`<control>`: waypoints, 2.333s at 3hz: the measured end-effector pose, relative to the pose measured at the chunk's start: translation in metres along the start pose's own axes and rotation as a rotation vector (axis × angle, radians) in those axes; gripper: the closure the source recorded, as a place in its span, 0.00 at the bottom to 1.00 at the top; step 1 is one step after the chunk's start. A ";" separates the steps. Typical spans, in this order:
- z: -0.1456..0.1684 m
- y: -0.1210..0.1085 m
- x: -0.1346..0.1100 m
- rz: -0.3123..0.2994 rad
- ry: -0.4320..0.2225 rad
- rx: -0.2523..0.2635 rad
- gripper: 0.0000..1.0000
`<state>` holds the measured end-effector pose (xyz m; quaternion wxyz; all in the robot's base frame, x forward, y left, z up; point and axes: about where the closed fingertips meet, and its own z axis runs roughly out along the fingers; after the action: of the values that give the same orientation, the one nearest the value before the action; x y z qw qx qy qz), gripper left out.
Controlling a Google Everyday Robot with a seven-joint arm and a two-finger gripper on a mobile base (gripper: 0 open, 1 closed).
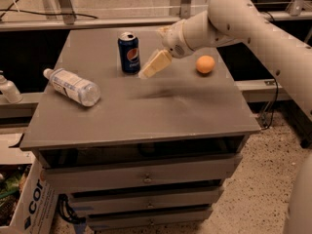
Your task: Knock pepsi can over
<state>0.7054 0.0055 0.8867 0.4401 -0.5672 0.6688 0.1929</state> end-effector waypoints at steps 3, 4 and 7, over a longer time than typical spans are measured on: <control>0.086 -0.006 -0.021 0.040 -0.152 -0.123 0.19; 0.092 -0.005 -0.026 0.044 -0.179 -0.134 0.41; 0.043 0.003 -0.044 -0.169 0.026 -0.089 1.00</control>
Offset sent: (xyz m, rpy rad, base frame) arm 0.0445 0.0775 -0.0314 0.1675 0.0759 0.1157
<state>0.7174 0.0648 0.8987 0.4206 -0.6431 0.6149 0.1773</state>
